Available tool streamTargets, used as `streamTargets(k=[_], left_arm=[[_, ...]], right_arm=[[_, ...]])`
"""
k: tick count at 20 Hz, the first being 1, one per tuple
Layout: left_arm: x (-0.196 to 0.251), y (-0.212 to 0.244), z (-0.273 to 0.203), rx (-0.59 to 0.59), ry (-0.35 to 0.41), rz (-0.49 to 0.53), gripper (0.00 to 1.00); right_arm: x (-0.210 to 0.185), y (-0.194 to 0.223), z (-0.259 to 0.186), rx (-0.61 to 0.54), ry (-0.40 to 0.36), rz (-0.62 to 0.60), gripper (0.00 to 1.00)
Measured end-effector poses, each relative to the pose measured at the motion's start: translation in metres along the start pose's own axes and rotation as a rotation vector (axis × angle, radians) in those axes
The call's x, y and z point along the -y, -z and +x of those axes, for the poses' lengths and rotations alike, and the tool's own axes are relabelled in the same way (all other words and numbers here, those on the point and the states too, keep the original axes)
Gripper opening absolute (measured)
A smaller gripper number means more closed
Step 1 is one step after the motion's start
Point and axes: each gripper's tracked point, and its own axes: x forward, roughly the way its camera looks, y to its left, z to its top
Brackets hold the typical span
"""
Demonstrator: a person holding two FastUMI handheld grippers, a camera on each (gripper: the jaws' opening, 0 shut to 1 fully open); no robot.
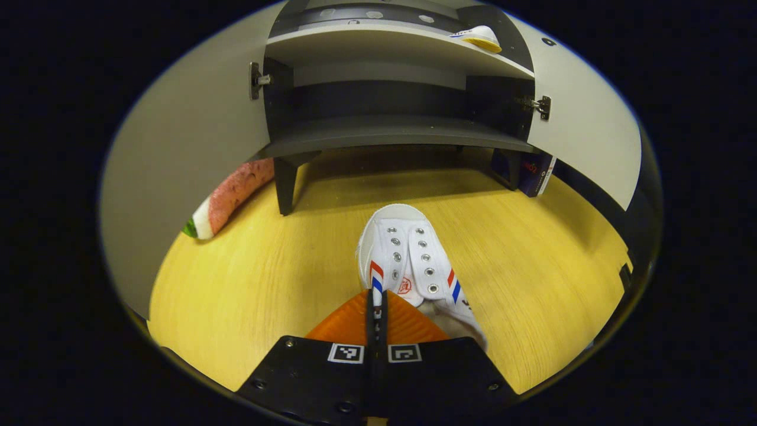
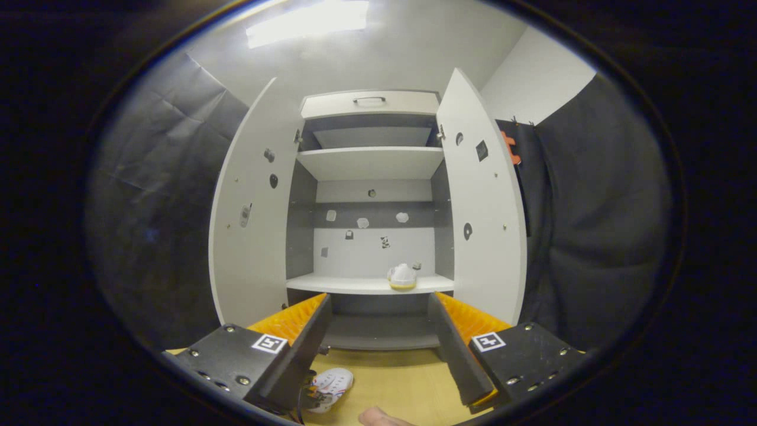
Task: Grab one shoe with the right hand and put it into the shoe cabinet, grab the other shoe with the left hand and put it into the shoe cabinet; then close the right door with the right hand and the left door with the left hand.
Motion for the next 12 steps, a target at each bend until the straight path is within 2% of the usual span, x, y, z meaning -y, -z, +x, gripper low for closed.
streamTargets(k=[5, 9, 12], left_arm=[[-0.01, -0.025, -0.039, 0.064, -0.031, 0.009, 0.01], [-0.011, -0.064, -0.076, 0.199, -0.057, 0.062, 0.01], [-0.005, -0.094, -0.116, 0.308, -0.028, 0.082, 0.0]], right_arm=[[0.017, 0.003, -0.004, 0.005, 0.04, 0.016, 0.96], [0.023, 0.015, -0.007, -0.015, 0.053, 0.012, 0.96], [0.03, 0.02, -0.007, -0.019, 0.068, 0.013, 0.97]])
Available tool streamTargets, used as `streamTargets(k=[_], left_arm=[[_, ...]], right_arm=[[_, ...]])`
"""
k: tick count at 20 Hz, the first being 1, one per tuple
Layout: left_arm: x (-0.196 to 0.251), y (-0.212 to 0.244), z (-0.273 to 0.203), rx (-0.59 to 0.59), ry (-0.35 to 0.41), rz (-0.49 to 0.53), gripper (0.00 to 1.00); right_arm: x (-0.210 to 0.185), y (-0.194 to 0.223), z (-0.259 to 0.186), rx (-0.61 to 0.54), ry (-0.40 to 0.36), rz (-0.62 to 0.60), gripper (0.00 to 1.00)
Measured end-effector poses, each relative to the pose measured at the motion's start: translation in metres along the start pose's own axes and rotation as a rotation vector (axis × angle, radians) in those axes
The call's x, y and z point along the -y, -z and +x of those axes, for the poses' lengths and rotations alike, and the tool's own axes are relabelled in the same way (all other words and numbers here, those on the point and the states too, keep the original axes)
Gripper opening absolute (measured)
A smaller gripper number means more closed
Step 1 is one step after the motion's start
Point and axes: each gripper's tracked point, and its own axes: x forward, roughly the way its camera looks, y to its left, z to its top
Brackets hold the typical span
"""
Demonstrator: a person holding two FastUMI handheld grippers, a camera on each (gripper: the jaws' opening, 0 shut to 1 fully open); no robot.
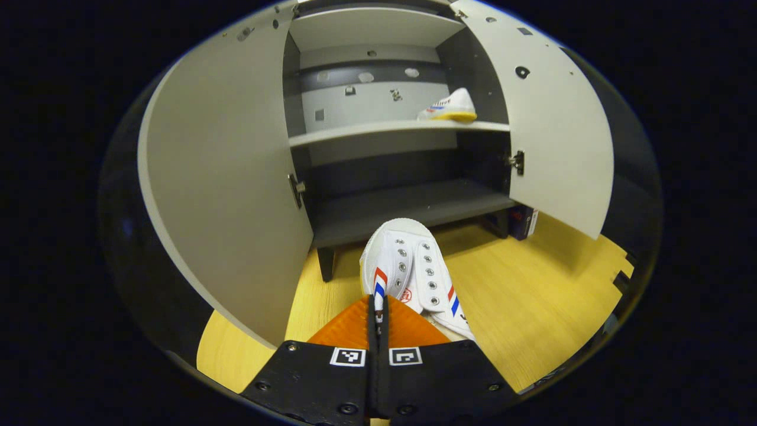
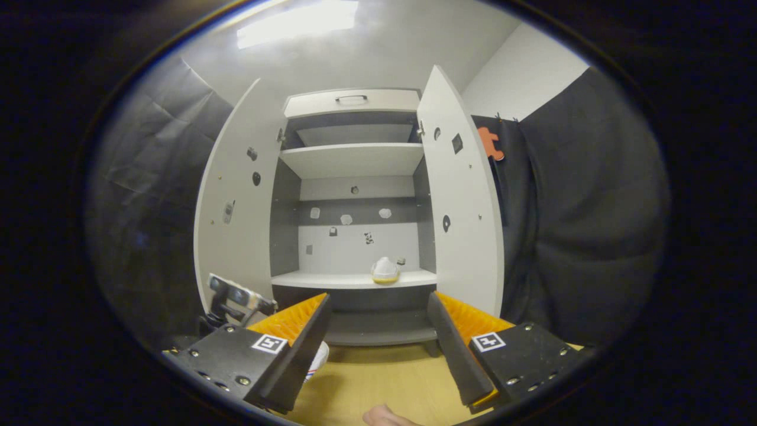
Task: Grab one shoe with the right hand and put it into the shoe cabinet, grab the other shoe with the left hand and put it into the shoe cabinet; then close the right door with the right hand and the left door with the left hand.
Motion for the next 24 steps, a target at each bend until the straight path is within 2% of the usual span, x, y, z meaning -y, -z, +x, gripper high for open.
streamTargets(k=[5, 12, 19, 24], left_arm=[[0.012, -0.071, -0.04, 0.127, 0.066, -0.039, 0.0], [-0.005, -0.18, -0.06, 0.332, 0.007, 0.019, 0.0], [-0.03, -0.287, -0.016, 0.475, -0.026, -0.086, 0.0], [-0.045, -0.343, 0.034, 0.566, -0.127, -0.093, 0.0]], right_arm=[[0.011, 0.002, -0.013, 0.018, 0.002, 0.007, 0.97], [0.043, -0.003, -0.033, 0.059, 0.01, 0.028, 0.98], [0.082, -0.024, -0.069, 0.125, 0.043, 0.069, 0.96], [0.108, -0.043, -0.088, 0.194, 0.066, 0.129, 0.97]])
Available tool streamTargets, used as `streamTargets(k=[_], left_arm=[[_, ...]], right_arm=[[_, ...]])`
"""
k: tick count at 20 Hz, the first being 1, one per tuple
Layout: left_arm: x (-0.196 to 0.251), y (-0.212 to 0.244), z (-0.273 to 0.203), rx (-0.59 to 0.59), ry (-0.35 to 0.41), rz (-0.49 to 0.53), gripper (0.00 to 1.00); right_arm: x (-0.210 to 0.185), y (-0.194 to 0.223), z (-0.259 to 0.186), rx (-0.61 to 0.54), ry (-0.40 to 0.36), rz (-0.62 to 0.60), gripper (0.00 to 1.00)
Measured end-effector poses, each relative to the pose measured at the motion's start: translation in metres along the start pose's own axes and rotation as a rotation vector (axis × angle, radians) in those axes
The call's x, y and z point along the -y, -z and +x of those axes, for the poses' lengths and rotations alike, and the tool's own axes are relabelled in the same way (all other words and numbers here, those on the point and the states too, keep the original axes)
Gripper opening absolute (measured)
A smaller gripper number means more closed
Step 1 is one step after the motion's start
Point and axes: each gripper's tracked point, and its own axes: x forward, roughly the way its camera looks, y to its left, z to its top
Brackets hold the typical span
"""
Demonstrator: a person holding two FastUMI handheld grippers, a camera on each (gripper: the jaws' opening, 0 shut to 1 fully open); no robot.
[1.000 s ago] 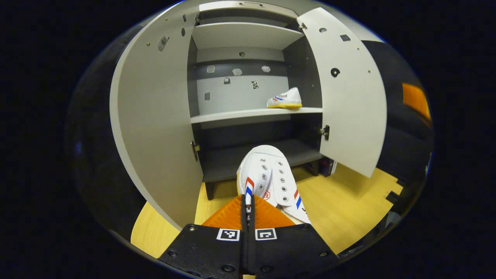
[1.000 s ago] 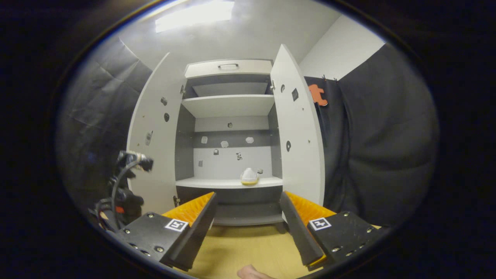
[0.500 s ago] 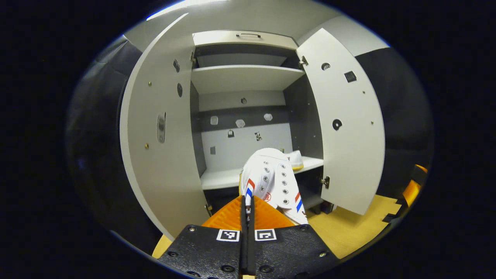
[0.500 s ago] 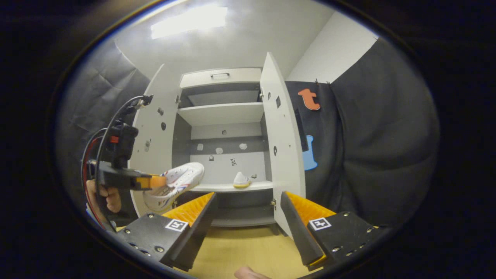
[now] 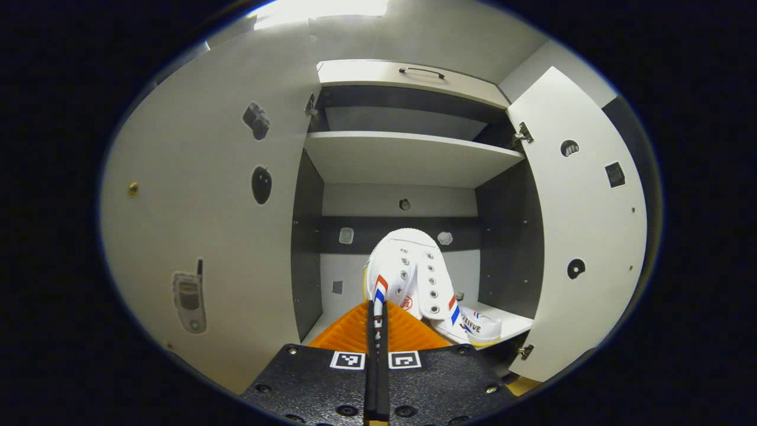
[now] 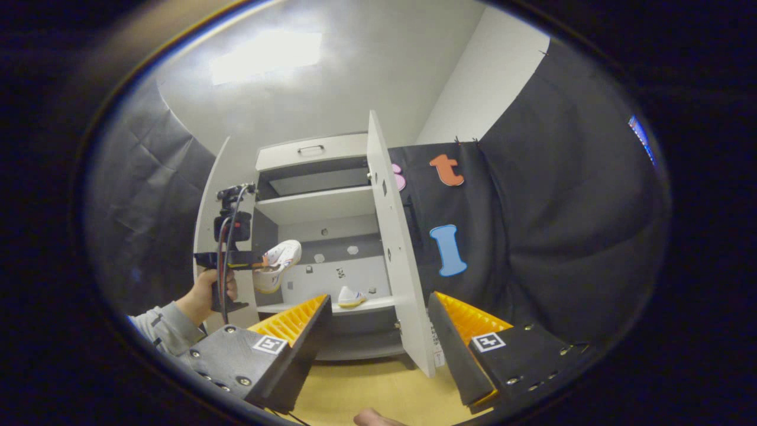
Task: Grab one shoe with the right hand and put it into the shoe cabinet, grab the other shoe with the left hand and put it into the shoe cabinet; then close the right door with the right hand and the left door with the left hand.
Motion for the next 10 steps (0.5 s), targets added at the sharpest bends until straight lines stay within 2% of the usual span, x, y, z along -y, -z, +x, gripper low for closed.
streamTargets(k=[5, 8, 10], left_arm=[[0.019, 0.049, 0.061, -0.181, 0.001, -0.015, 0.0], [0.016, 0.078, 0.095, -0.243, -0.014, -0.057, 0.0], [0.009, 0.094, 0.116, -0.266, -0.039, -0.082, 0.0]], right_arm=[[-0.007, 0.009, -0.003, -0.021, -0.041, -0.103, 0.96], [-0.009, 0.019, 0.002, -0.04, -0.022, -0.101, 0.97], [-0.019, 0.023, 0.004, -0.045, -0.054, -0.094, 0.98]])
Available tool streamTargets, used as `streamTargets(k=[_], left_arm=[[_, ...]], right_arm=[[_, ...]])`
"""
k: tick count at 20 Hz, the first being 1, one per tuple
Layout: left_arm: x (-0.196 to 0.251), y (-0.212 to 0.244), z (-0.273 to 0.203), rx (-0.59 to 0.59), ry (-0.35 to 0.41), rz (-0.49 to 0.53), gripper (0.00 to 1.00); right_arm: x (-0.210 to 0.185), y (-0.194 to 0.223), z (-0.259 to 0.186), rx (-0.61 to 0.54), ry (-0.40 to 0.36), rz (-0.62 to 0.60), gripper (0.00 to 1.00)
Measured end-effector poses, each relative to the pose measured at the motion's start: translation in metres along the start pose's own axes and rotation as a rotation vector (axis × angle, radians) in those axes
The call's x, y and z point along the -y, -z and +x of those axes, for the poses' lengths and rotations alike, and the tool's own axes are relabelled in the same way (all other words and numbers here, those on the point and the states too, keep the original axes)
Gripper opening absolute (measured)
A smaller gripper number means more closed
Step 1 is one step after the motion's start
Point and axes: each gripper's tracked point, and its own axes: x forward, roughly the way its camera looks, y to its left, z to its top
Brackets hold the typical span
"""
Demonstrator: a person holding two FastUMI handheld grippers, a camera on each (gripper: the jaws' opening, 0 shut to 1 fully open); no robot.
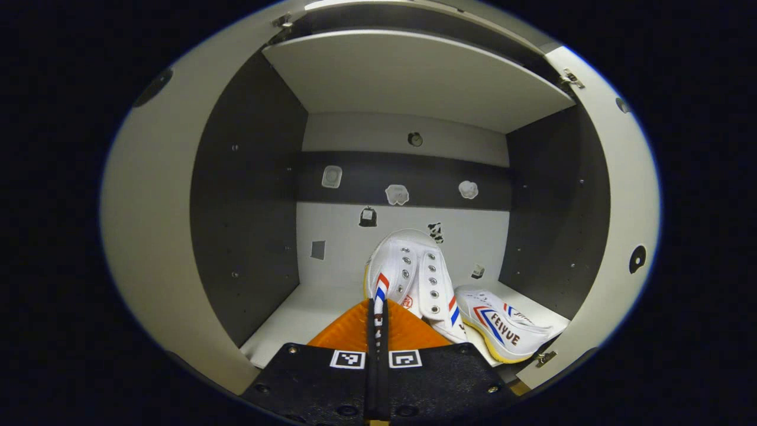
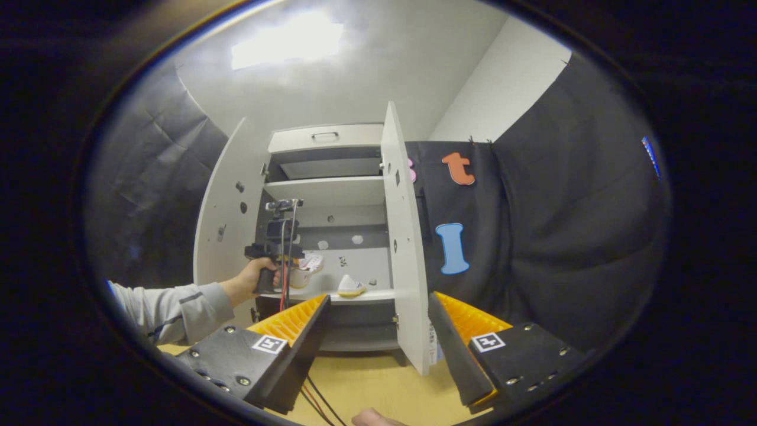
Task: Grab one shoe with the right hand and put it into the shoe cabinet, grab the other shoe with the left hand and put it into the shoe cabinet; then close the right door with the right hand and the left door with the left hand.
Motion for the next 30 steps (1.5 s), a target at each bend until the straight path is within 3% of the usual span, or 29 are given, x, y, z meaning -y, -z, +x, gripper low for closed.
streamTargets(k=[6, 9, 11, 12, 13, 15, 20, 25, 27, 30], left_arm=[[-0.015, 0.03, 0.04, -0.059, -0.056, -0.009, 0.0], [-0.014, 0.034, 0.043, -0.062, -0.025, -0.063, 0.01], [-0.016, 0.03, 0.038, -0.037, -0.024, -0.024, 0.1], [-0.029, 0.009, 0.037, 0.054, -0.076, 0.018, 0.26], [-0.032, 0.008, 0.038, 0.058, -0.094, 0.051, 0.34], [-0.02, 0.02, 0.024, 0.005, -0.054, 0.085, 0.64], [-0.028, -0.003, -0.024, 0.119, -0.086, 0.132, 0.87], [-0.031, -0.01, -0.09, 0.119, -0.021, 0.078, 0.88], [-0.029, -0.011, -0.121, 0.129, 0.024, 0.111, 0.88], [-0.036, -0.017, -0.169, 0.169, 0.032, 0.158, 0.89]], right_arm=[[-0.005, 0.023, 0.014, -0.048, -0.009, -0.035, 0.97], [-0.01, 0.03, 0.015, -0.052, -0.02, -0.069, 0.96], [-0.014, 0.029, 0.014, -0.048, -0.037, -0.082, 0.98], [-0.017, 0.029, 0.012, -0.047, -0.047, -0.089, 0.98], [-0.017, 0.029, 0.011, -0.045, -0.044, -0.093, 0.98], [-0.015, 0.026, 0.01, -0.037, -0.035, -0.095, 0.97], [-0.005, 0.019, 0.008, -0.023, 0.007, -0.114, 0.97], [-0.001, 0.023, 0.012, -0.026, 0.033, -0.11, 0.97], [-0.001, 0.028, 0.016, -0.034, 0.04, -0.11, 0.96], [0.001, 0.035, 0.02, -0.051, 0.054, -0.134, 0.97]])
